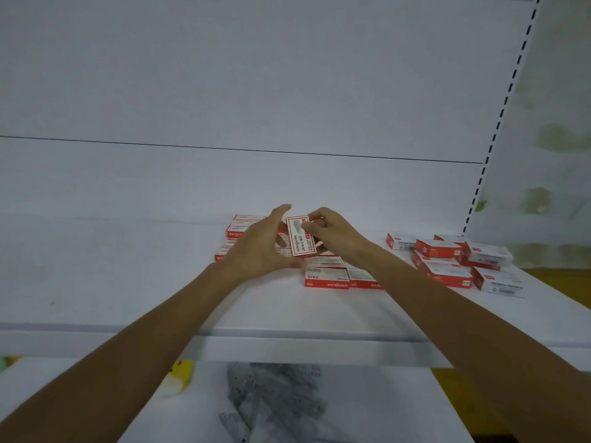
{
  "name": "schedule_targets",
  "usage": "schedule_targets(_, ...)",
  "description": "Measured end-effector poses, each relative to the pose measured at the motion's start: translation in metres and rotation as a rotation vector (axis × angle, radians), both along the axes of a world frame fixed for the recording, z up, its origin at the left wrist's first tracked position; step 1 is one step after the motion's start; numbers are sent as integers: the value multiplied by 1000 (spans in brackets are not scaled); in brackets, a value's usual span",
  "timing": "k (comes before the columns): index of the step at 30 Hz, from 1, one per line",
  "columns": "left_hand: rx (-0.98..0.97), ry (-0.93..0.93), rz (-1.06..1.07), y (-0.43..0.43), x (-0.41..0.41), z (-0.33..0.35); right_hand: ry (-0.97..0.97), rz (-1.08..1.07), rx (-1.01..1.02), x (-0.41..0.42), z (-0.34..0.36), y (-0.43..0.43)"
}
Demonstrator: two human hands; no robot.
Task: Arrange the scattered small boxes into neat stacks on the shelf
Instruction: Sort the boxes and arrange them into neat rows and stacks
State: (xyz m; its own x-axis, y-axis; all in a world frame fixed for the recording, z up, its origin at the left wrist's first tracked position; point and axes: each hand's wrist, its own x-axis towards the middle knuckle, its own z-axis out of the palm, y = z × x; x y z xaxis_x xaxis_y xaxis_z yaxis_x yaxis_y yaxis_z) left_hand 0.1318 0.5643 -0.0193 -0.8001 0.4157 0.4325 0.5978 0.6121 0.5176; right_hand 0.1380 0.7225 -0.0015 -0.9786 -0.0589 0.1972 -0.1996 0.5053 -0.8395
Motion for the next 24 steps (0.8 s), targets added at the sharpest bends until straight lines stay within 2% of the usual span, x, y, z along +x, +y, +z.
schedule_targets(4,-61,89,53,-13,-3,4,5,-24,-32,-6,4,-13)
schedule_targets(7,-27,104,121,-19,-9,2,36,-17,-16,-6,7,-23)
schedule_targets(10,-11,104,204,-18,-10,5,130,-31,141,-5,8,-32)
schedule_targets(14,-29,175,321,-18,-18,7,206,-78,245,-1,9,-43)
schedule_targets(17,-131,241,362,-21,-22,5,243,-85,413,-2,12,-49)
schedule_targets(20,-130,229,246,-32,-26,1,228,-48,544,-9,14,-49)
schedule_targets(22,-120,145,131,-47,-31,0,192,-100,626,-17,14,-45)
schedule_targets(24,-149,131,118,-63,-38,-2,168,-186,638,-23,13,-39)
